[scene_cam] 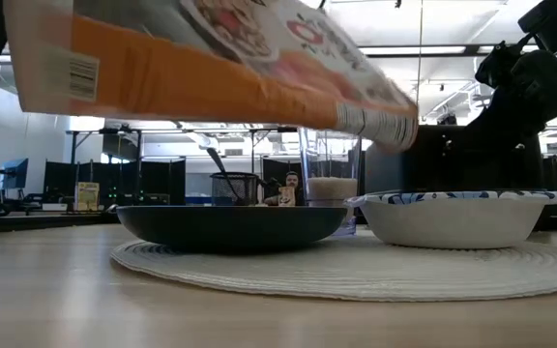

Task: Arrange a breakfast setting
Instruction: Pour the cereal from the cereal box into the white patterned bowl

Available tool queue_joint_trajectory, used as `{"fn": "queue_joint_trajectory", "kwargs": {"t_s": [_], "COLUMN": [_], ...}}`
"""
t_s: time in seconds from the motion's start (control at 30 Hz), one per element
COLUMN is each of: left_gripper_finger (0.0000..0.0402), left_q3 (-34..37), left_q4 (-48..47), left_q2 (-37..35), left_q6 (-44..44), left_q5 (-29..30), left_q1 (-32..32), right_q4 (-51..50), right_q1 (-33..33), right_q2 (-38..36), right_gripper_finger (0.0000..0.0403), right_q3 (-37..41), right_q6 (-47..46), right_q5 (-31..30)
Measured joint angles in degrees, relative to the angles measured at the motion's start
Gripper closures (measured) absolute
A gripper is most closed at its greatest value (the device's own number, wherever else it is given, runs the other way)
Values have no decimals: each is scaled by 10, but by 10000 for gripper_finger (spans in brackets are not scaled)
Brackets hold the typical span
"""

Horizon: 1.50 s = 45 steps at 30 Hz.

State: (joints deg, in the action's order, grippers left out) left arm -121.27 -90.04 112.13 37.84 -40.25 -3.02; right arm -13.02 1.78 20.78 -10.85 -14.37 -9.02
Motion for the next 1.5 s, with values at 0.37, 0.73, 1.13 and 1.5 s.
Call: {"fn": "queue_joint_trajectory", "kwargs": {"t_s": [0.37, 0.73, 1.13, 1.5], "left_gripper_finger": [402, 402, 402, 402], "left_q3": [0, 32, 221, 352], "left_q4": [0, 0, 0, 0], "left_q2": [-81, -165, -303, -397], "left_q6": [-63, 29, 203, 293], "left_q5": [224, 519, 677, 800], "left_q1": [98, 219, 271, 277], "right_q4": [0, 0, 0, 0], "right_q1": [0, 0, 0, 0], "right_q2": [0, 0, 0, 0], "right_gripper_finger": [323, 333, 321, 328], "right_q3": [0, 0, 0, 0], "right_q6": [0, 0, 0, 0], "right_q5": [0, 0, 0, 0]}}
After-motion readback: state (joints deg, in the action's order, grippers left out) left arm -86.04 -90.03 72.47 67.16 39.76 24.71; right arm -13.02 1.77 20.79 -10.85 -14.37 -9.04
